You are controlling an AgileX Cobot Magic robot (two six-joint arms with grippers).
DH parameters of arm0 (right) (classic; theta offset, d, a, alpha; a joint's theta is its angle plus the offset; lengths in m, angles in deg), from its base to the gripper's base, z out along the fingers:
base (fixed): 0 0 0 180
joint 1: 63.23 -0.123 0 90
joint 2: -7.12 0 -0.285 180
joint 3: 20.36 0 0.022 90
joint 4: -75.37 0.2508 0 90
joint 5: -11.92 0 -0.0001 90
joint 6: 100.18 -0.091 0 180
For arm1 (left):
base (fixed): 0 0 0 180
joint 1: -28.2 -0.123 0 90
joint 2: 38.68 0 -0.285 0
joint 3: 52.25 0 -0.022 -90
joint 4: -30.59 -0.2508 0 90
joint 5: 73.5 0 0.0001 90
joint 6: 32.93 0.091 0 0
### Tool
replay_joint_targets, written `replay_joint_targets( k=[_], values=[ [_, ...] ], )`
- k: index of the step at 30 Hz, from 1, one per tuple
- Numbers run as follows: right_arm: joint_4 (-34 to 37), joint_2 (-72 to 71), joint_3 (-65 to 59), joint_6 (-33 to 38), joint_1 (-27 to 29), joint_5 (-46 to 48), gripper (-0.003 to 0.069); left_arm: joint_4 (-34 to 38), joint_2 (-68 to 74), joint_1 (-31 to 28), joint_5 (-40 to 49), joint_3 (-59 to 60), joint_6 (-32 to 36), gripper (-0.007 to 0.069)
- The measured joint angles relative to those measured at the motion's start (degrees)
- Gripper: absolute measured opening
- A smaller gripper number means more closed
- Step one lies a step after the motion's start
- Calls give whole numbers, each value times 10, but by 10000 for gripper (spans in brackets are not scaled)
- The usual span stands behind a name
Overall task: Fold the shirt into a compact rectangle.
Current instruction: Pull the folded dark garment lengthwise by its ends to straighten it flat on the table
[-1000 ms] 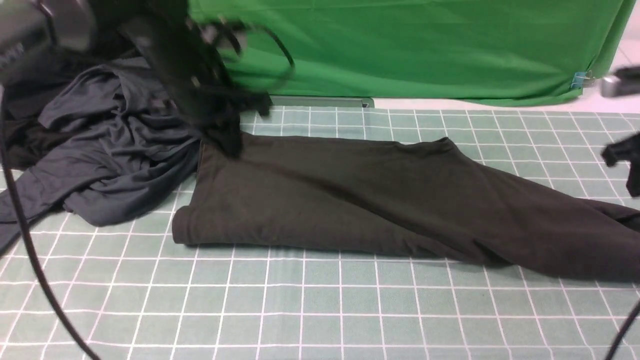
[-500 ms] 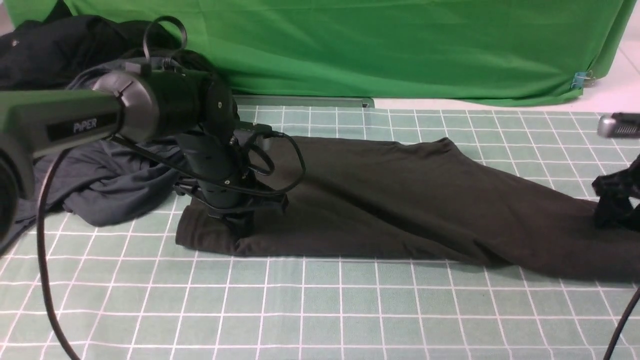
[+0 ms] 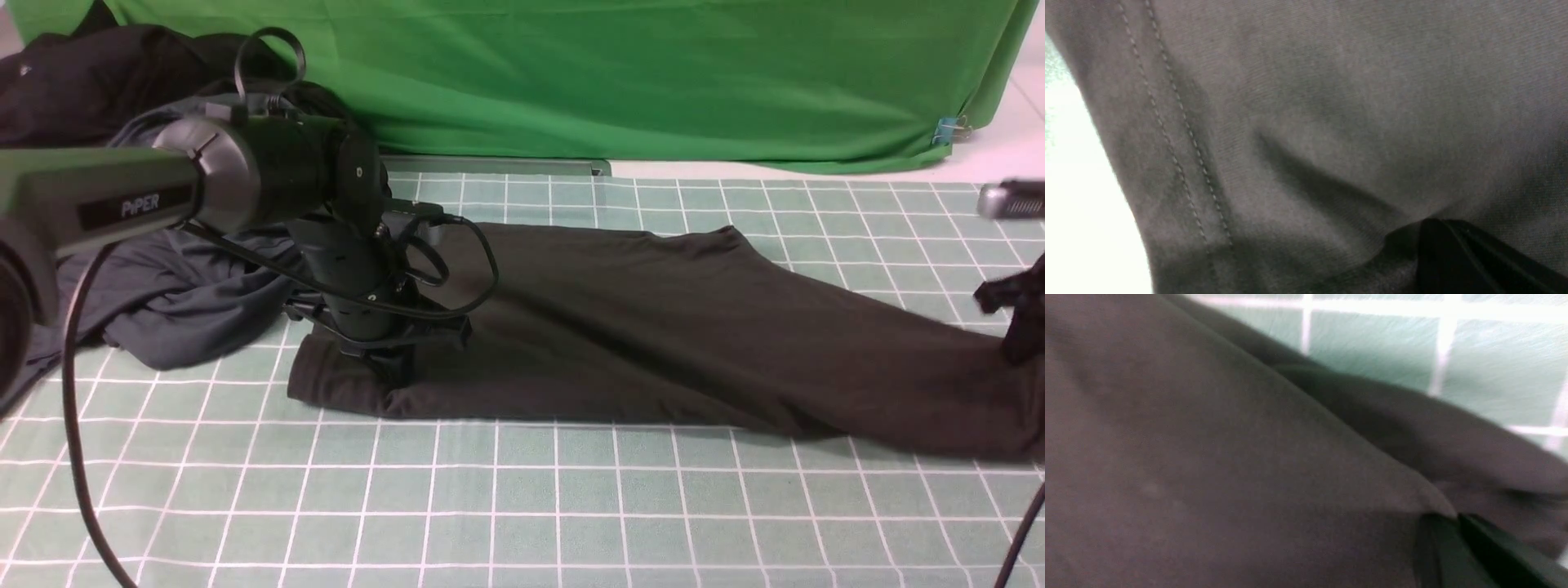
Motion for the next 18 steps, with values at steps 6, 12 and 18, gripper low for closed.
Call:
replay_joint_targets(
  k=[6, 12, 18],
  values=[
    [-21, 3, 21, 4, 0, -46, 27, 1, 1, 0, 0, 0, 0, -4],
    [-46, 40, 21, 0, 0, -79, 137, 5, 1, 0, 2, -1, 5, -4],
    [-106, 27, 28, -56, 0, -64, 420, 5, -6, 0, 5, 0, -2, -4]
  ],
)
